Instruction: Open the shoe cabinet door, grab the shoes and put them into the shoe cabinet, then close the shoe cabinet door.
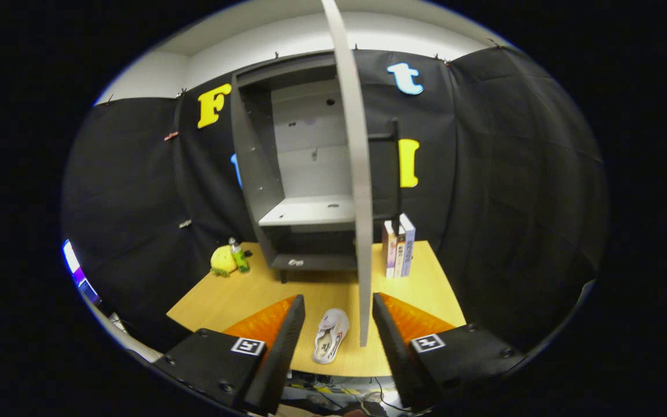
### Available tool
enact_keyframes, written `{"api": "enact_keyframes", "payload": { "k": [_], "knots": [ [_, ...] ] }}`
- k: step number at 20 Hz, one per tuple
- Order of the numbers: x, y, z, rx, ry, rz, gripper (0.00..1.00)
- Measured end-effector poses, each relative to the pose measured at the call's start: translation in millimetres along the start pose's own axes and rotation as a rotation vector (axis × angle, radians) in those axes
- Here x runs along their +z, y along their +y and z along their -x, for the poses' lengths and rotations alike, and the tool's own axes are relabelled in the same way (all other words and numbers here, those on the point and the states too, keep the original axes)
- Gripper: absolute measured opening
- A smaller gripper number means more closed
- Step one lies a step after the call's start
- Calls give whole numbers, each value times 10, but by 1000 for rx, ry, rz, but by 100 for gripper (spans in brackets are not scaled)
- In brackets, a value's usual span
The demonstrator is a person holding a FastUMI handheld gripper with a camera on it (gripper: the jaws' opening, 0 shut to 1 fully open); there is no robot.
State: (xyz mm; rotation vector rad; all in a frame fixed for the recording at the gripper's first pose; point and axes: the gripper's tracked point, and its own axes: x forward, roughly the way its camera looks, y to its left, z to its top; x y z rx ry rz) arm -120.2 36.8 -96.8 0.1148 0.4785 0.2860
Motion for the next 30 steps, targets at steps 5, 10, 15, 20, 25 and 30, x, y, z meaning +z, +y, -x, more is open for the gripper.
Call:
{"api": "enact_keyframes", "payload": {
  "k": [5, 10, 15, 20, 25, 30],
  "knots": [
    [-490, 525, -388, 123, 141, -17, 87],
    [-925, 602, -1207, 83, 186, -41, 87],
    [-1795, 345, -1836, -51, 235, -71, 88],
    [-2466, 125, -2303, -152, 279, -61, 88],
    [-2813, 40, -2645, -190, 285, -59, 88],
    [-2908, -163, -2950, -253, 248, -33, 58]
  ]
}}
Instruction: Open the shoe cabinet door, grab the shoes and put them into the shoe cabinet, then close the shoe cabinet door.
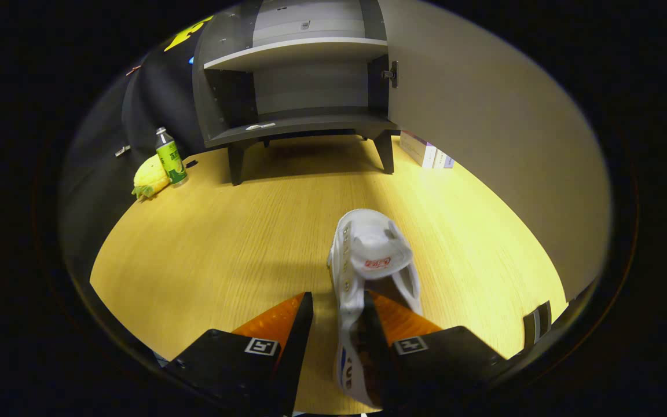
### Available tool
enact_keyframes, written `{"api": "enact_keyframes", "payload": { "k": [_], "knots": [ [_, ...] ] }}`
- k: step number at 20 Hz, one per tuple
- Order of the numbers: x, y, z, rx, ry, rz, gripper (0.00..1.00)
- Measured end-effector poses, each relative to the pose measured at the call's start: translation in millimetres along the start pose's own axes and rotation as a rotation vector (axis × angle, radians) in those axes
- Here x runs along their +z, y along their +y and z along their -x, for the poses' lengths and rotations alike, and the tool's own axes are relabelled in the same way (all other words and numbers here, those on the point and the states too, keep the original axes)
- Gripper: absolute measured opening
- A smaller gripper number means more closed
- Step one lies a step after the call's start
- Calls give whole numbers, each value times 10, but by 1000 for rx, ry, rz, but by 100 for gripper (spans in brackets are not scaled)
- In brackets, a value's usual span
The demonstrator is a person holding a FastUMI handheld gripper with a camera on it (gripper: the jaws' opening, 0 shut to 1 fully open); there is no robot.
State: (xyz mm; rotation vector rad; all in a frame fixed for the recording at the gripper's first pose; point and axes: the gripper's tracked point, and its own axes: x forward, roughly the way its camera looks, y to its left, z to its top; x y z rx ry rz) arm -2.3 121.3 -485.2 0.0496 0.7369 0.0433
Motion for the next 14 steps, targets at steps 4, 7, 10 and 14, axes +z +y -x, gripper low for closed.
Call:
{"api": "enact_keyframes", "payload": {
  "k": [4, 7, 10, 14],
  "knots": [
    [69, -63, -144, -32, -11, -12, 33],
    [88, -18, -160, -16, -9, 21, 11],
    [101, -8, -184, -1, 3, 32, 6],
    [348, -1, 25, 33, -12, 36, 6]
  ]
}}
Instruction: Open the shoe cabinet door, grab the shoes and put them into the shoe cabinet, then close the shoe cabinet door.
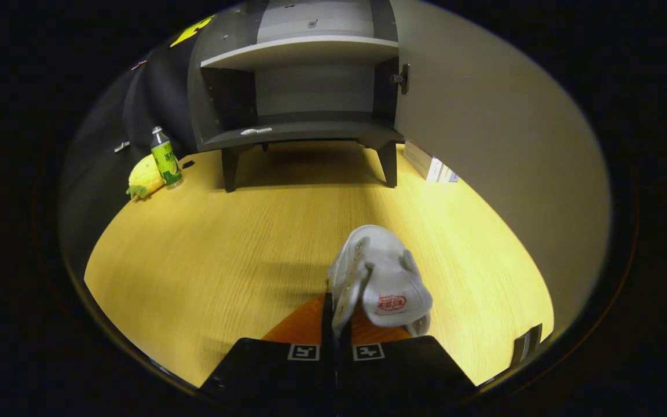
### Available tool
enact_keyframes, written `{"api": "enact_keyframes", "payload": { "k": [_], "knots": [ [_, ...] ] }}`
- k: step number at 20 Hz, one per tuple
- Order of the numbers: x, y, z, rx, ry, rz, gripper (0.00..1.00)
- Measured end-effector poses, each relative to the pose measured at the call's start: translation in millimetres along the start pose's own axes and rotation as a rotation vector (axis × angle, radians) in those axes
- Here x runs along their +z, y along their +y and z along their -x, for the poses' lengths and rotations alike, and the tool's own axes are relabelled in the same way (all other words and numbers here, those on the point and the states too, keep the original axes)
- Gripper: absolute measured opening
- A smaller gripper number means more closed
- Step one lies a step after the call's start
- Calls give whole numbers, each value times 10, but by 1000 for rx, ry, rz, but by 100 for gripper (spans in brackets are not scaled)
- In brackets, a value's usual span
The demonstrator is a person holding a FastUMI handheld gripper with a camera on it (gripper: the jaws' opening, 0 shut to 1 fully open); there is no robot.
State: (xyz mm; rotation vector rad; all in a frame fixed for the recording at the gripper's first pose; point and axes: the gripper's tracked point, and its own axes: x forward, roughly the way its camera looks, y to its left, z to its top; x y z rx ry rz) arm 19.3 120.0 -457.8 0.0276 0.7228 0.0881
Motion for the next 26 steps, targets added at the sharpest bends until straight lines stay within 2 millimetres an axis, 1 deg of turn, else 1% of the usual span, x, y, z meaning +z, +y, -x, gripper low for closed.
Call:
{"api": "enact_keyframes", "payload": {
  "k": [3, 6, 8, 11, 15, 17, 19, 20, 21, 24, 25, 26],
  "knots": [
    [314, 134, 318, 53, -30, 16, 6],
    [775, 299, 639, 100, -70, 36, 6],
    [1149, 406, 829, 124, -103, 44, 6],
    [1746, 523, 1051, 148, -154, 12, 6],
    [2576, 620, 1255, 164, -220, -34, 6],
    [2994, 688, 1315, 174, -253, -48, 6],
    [3456, 743, 1336, 184, -291, -40, 6],
    [3698, 789, 1305, 185, -319, -40, 6],
    [3887, 810, 1257, 183, -324, -35, 6],
    [4374, 882, 1022, 177, -340, -29, 6],
    [4491, 925, 879, 180, -331, -27, 6],
    [4513, 959, 706, 183, -300, -30, 6]
  ]
}}
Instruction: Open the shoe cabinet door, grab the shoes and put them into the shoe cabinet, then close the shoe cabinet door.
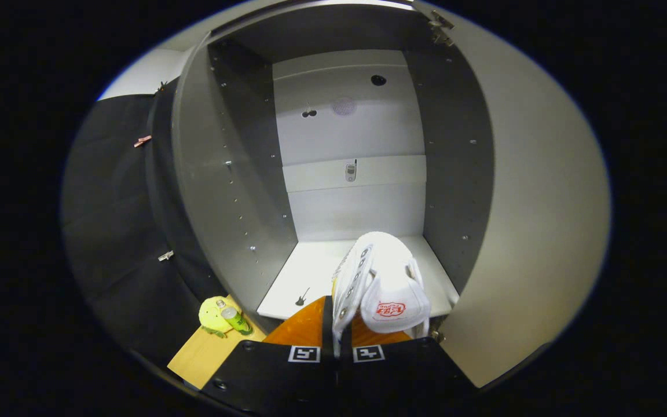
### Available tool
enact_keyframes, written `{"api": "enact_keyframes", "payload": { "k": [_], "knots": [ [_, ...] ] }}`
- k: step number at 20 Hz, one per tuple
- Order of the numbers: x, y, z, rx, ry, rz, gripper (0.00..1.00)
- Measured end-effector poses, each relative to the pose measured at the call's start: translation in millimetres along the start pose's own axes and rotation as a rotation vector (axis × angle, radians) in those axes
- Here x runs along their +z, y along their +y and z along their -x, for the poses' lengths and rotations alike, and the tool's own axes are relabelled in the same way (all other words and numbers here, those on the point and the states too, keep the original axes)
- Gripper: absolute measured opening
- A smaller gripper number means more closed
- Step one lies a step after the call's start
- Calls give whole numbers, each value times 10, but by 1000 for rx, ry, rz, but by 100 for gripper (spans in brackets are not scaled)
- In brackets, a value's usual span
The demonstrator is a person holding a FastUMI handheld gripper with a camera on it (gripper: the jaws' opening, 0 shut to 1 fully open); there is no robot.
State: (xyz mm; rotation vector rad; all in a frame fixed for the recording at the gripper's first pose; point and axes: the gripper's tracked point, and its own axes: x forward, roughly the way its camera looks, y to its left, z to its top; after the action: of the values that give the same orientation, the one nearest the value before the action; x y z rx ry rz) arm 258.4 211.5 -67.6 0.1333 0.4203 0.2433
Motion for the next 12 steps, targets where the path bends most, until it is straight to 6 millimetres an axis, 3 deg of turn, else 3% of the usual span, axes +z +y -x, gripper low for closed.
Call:
{"api": "enact_keyframes", "payload": {
  "k": [5, 12],
  "knots": [
    [-198, -127, -805, -56, 104, 22, 6],
    [-86, -188, -1409, -91, 108, 65, 5]
  ]
}}
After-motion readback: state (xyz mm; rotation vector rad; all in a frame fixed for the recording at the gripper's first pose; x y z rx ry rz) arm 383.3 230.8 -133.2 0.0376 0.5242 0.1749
